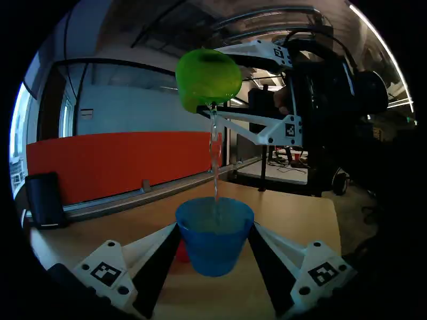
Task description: Pour water
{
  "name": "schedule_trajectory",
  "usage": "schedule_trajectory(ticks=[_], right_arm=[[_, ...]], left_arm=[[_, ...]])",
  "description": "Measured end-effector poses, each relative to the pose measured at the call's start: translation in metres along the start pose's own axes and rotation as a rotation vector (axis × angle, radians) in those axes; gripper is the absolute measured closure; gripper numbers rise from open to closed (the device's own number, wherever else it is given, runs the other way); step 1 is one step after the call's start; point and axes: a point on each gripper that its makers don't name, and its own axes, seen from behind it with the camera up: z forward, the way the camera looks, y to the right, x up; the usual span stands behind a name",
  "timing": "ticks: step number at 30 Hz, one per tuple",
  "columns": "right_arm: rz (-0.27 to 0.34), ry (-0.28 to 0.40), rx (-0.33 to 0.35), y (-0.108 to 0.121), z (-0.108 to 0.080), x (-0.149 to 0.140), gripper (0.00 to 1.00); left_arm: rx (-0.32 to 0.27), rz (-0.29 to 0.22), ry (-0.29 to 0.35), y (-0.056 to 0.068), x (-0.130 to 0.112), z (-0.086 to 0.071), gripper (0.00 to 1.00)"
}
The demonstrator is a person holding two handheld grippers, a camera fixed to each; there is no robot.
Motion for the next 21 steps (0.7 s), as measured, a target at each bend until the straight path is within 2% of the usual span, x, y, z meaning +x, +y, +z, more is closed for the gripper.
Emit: schedule_trajectory(ticks=[10, 21], right_arm=[[-0.044, 0.004, -0.011, 0.0037, 0.0018, 0.0001, 0.1], [-0.128, 0.008, -0.028, 0.008, 0.0046, 0.004, 0.1]], left_arm=[[0.0, 0.002, 0.001, 0.0015, 0.0011, 0.0002, 0.15], [-0.002, 0.003, 0.004, 0.0016, 0.0029, 0.0023, 0.15]])
